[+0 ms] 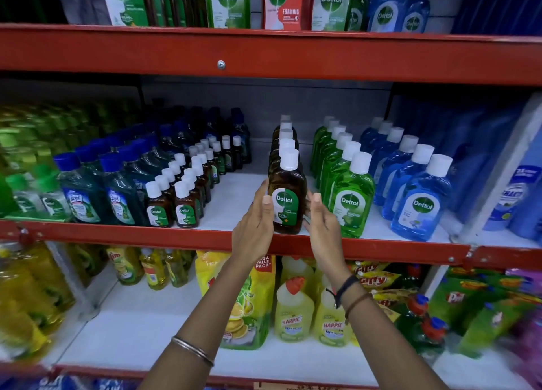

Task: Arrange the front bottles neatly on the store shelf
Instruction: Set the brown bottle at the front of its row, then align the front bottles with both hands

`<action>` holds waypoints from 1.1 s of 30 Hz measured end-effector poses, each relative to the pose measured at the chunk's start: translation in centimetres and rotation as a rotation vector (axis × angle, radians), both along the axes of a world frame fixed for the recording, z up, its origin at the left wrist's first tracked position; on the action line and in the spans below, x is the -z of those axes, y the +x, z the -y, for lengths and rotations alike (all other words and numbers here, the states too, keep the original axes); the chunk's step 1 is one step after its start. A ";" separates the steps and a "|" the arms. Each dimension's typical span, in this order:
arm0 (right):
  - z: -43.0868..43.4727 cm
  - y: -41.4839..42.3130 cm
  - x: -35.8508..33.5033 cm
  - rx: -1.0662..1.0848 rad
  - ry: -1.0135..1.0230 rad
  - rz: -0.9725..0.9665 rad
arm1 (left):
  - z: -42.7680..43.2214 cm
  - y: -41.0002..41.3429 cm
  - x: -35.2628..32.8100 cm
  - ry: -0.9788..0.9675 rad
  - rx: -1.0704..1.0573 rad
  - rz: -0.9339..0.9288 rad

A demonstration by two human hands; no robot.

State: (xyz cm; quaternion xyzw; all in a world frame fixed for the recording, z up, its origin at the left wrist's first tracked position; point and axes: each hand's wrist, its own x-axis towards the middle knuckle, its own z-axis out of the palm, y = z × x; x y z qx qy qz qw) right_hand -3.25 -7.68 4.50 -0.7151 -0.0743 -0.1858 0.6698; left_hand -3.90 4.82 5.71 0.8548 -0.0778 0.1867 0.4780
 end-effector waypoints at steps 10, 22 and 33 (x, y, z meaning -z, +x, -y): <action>0.2 0.6 -0.5 -0.041 0.005 -0.031 | -0.2 0.0 1.0 -0.024 -0.027 0.060; 5.4 -2.8 0.5 0.430 0.155 0.311 | 9.0 -2.1 1.2 -0.185 0.311 0.350; 9.4 -1.2 -0.4 0.167 0.142 0.029 | 12.2 0.8 -0.2 -0.268 0.238 0.019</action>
